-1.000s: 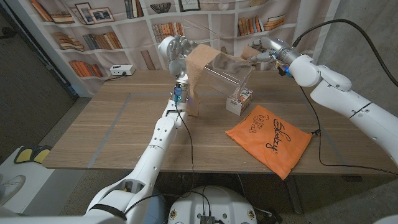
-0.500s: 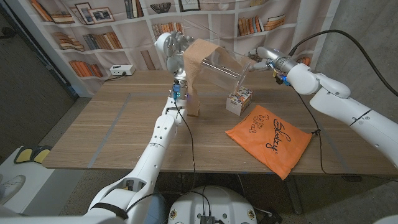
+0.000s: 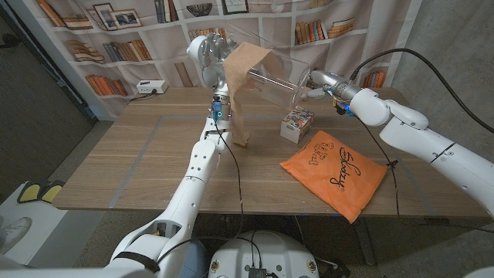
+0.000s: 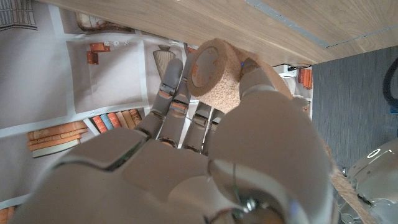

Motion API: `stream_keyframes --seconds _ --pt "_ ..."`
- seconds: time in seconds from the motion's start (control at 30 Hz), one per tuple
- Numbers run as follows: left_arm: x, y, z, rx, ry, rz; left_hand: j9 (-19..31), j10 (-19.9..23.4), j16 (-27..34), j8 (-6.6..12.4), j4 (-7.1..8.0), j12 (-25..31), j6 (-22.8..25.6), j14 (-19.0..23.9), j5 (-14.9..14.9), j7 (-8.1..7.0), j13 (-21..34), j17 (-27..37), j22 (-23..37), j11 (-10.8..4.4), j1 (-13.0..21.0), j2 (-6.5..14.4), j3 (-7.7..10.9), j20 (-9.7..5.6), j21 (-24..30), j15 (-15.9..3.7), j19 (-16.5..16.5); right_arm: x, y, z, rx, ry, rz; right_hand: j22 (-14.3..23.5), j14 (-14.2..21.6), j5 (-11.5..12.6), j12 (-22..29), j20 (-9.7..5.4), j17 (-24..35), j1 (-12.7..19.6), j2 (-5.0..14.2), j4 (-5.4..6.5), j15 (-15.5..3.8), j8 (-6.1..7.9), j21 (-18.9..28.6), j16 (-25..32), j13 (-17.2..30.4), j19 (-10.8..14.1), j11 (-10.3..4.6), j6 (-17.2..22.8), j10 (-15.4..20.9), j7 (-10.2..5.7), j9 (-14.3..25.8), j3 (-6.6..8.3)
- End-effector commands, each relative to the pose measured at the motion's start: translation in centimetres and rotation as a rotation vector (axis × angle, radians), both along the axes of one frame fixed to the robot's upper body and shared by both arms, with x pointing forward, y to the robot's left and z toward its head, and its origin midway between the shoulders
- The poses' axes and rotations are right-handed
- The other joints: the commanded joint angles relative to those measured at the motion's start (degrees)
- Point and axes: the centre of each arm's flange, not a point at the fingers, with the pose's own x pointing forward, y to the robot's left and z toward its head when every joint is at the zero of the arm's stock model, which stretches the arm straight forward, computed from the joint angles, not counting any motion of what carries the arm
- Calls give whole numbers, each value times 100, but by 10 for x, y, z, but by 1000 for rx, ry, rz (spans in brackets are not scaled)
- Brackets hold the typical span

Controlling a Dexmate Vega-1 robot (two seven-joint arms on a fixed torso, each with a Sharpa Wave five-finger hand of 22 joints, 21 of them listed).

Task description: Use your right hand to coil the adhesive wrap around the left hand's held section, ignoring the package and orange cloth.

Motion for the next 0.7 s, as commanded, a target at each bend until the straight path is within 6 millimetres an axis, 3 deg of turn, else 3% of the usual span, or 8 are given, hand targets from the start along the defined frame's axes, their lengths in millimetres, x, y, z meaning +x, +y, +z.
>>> stream_keyframes --seconds 0.03,0.37,0.7 --pt "6 4 3 -38 38 50 3 44 14 34 2 -12 84 255 -17 -7 -8 27 6 8 509 565 37 -11 44 -224 -33 -11 22 -32 -67 89 84 8 536 45 99 -843 10 -23 111 -30 -1277 22 55 -13 452 -12 -677 564 723 -516 29 780" --pt "13 20 9 -123 50 142 -40 103 -28 56 10 -31 158 264 -21 -27 -60 -15 5 3 492 570 42 -66 32 -246 -49 -33 43 -48 -96 137 176 8 546 48 79 -844 23 -10 100 -42 -1277 23 64 -19 439 -15 -677 572 706 -516 32 787" --pt "16 25 15 -195 27 189 -39 124 -59 80 9 -43 160 298 -23 -36 -79 -42 12 3 484 565 50 -111 45 -247 -50 -43 56 -48 -126 150 242 7 555 50 91 -841 26 -4 96 -44 -1278 20 76 -32 454 -15 -669 571 729 -503 35 793"
